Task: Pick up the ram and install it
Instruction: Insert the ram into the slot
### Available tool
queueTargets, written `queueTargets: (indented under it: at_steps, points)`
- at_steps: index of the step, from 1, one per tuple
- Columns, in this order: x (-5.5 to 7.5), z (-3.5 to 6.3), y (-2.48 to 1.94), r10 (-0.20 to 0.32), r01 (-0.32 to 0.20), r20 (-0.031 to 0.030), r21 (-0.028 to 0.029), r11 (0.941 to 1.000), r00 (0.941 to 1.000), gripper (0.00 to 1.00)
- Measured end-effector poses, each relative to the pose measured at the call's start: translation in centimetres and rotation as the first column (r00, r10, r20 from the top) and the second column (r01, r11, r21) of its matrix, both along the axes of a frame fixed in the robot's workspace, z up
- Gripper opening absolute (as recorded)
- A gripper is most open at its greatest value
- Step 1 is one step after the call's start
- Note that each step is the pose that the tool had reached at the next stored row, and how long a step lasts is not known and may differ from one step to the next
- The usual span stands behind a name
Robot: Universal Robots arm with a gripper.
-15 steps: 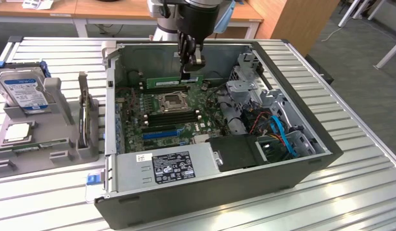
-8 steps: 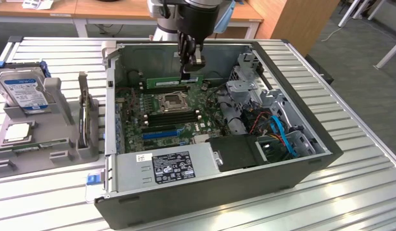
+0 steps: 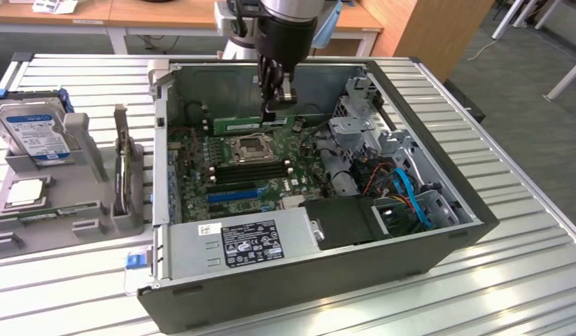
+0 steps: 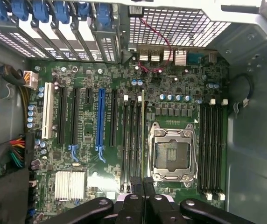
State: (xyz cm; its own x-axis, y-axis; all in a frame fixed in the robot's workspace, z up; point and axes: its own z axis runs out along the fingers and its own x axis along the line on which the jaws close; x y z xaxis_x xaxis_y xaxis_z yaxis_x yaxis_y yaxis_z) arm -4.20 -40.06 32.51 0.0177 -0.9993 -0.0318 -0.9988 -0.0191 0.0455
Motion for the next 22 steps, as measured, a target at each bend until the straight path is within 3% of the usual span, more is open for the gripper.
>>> queueTargets:
  at_steps: [14, 22]
  points:
    - [0.0, -2.22, 0.00, -0.003, 0.003, 0.0000, -0.0001, 1.0000, 1.0000, 0.11]
    - [0.0, -2.46, 0.00, -0.010, 0.010, -0.0001, -0.0001, 0.9999, 0.9999, 0.11]
